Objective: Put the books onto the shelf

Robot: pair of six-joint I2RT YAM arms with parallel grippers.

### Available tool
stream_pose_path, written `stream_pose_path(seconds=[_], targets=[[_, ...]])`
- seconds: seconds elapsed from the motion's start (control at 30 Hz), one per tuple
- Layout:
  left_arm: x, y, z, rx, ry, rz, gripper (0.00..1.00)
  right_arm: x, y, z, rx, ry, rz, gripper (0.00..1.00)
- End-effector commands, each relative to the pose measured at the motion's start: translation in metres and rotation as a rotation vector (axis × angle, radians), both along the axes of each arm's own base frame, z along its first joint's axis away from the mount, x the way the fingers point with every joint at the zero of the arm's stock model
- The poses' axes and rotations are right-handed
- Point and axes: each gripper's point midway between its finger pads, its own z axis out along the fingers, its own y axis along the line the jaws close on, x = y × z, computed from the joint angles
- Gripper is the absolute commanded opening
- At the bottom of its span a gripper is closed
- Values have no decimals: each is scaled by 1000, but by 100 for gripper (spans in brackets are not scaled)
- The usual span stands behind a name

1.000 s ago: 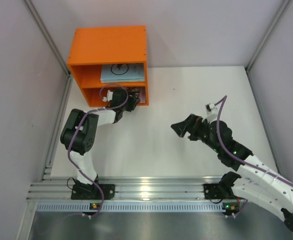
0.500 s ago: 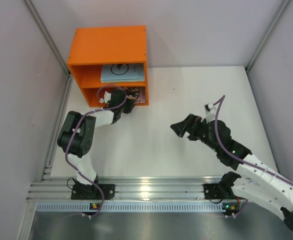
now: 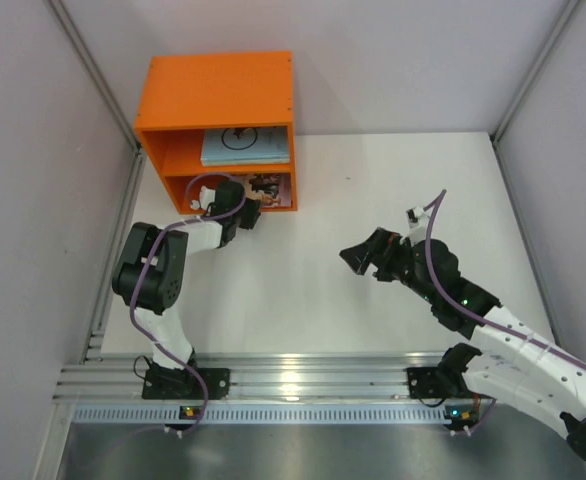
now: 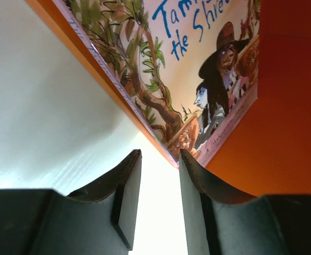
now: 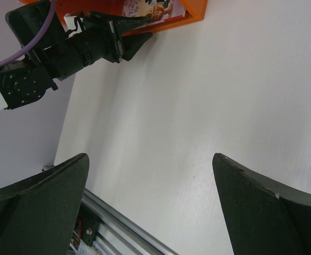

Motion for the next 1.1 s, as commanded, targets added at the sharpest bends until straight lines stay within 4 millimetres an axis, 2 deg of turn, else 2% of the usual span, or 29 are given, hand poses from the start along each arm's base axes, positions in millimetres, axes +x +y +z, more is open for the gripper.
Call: stream_pose_path(seconds=[0.0,0.37,0.6,1.07], targets=[[16,0,12,-2,-55,6,39,7,-1,18,33,-56,-17,100],[32,-8,20,-9,-92,-26,34,9,-1,16,22,-51,-20,100],[38,-14,21,-26,-109,-43,22,11,-2,14,19,-50,-31,100],[44,-18,26,-18,-129,-60,21,13,1,10,9,-43,-29,100]])
